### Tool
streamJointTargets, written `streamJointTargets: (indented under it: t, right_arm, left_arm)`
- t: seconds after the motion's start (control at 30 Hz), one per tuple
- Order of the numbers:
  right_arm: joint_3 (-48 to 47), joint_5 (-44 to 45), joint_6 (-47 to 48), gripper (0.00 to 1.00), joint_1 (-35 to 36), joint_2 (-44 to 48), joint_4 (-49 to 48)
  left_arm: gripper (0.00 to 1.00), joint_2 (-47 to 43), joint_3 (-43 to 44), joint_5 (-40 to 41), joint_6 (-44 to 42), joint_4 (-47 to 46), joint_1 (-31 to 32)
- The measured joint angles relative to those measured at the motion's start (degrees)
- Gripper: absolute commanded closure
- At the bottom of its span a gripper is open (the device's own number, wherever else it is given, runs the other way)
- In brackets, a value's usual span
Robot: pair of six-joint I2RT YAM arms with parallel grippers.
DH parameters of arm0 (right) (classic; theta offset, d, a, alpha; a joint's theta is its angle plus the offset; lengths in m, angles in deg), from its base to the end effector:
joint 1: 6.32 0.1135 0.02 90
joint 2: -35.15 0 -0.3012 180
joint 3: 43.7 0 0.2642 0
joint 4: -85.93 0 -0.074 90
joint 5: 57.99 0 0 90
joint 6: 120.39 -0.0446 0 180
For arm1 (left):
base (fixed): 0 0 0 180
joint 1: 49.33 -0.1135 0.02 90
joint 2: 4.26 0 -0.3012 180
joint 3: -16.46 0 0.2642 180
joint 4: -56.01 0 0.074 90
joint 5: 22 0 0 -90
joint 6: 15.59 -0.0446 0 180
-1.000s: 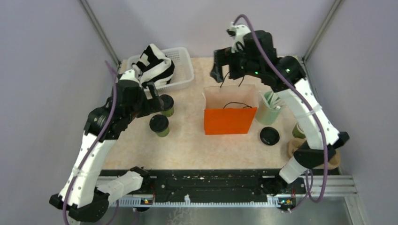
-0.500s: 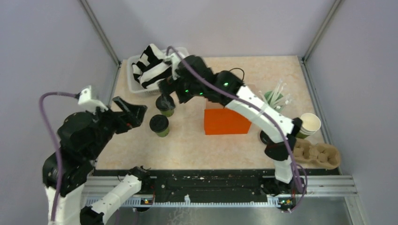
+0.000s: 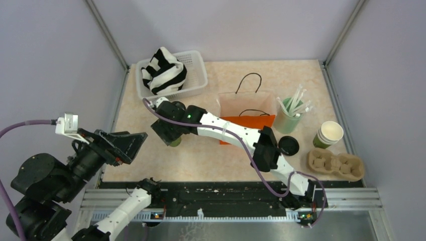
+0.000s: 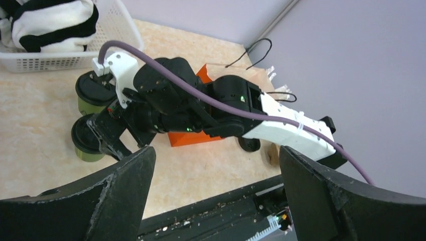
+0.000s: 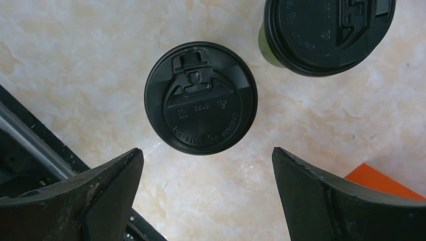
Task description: Pack the takeout coffee
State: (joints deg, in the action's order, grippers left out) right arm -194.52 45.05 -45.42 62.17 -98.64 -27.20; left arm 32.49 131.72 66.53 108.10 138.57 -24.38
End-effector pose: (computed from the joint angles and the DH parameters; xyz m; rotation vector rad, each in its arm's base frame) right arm 0.2135 0.5143 0.3185 -1.0089 2.2306 0.3870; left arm -0.0462 0.0202 0.5442 -0.1095 1.6998 -0.7961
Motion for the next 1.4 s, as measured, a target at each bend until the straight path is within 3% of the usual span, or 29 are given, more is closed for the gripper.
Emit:
streamJointTargets:
  t: [0.4, 1.13, 1.4]
  right_arm:
    - [0.7, -0.2, 1.6, 0.07, -0.1, -1.3, -5.0]
    - [-1.2, 0.8, 4.6, 0.03, -0.1, -5.2, -7.3]
    - [-1.6, 1.6, 5.0, 0.17, -0.1, -5.6, -7.8]
  left_arm:
    - [0.02, 0.0, 0.2, -2.2, -0.8, 2.8, 0.0]
    - [0.01, 2.1, 0.1, -3.7, -2.4, 2.8, 0.2]
    - [0.02, 2.2, 0.1, -3.7, -2.3, 2.7, 0.3]
